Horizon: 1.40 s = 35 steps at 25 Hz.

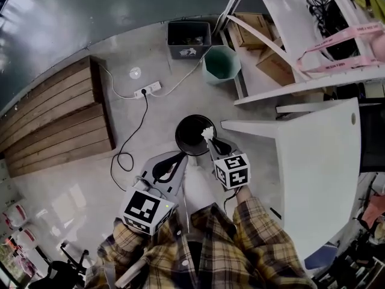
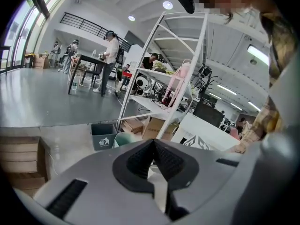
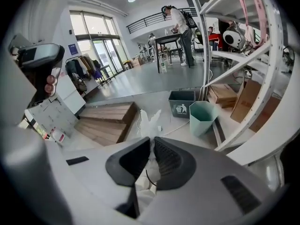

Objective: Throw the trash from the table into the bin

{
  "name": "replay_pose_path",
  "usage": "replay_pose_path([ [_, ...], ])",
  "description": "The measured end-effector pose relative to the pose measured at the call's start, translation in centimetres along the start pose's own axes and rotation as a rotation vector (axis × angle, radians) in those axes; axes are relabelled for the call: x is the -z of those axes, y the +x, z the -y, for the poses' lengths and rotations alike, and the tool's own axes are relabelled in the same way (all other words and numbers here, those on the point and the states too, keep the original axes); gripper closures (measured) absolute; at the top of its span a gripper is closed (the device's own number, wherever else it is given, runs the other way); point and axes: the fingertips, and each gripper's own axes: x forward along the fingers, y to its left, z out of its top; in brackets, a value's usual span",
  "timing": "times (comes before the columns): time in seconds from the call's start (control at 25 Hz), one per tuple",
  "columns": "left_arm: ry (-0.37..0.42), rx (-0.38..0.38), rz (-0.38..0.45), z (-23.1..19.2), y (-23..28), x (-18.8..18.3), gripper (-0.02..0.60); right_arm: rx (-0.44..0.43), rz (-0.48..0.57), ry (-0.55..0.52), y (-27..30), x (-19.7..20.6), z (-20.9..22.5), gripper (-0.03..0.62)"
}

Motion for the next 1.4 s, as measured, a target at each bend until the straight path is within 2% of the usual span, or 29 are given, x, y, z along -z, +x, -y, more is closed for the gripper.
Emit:
replay_pose_path([
  [0.12, -0.028, -0.005, -0.004, -1.7, 2.3, 3.8, 0.574, -0.001, -0.037, 0.02, 4.4, 3.6, 2.1, 0.572],
  [0.44, -0.046, 0.006, -0.042, -6.0, 7.9, 12.5, 0.574, -0.025, -0.135, 0.052, 15.5, 12.7, 5.9, 0.572],
  [0.8, -0.071, 0.016, -0.045, -9.2, 11.4, 17.0, 0.574, -0.056, -0.235, 0.08, 24.2, 18.6, 8.0, 0.571],
  [0.88, -0.072, 0.018, -0.051, -9.5, 11.6, 17.5, 0.574, -0.065, -0.258, 0.093, 25.1, 19.3, 8.0, 0.556],
  [0.96, -0.078, 0.018, -0.056, -9.6, 11.4, 17.7, 0.574, -0.074, -0.268, 0.1, 25.2, 19.6, 7.7, 0.496],
  [1.24, -0.074, 0.022, -0.063, -8.3, 9.8, 14.8, 0.574, -0.084, -0.276, 0.104, 22.0, 17.7, 6.3, 0.482],
  [1.4, -0.073, 0.027, -0.067, -6.2, 7.3, 10.9, 0.574, -0.075, -0.271, 0.125, 17.5, 15.3, 4.5, 0.484],
])
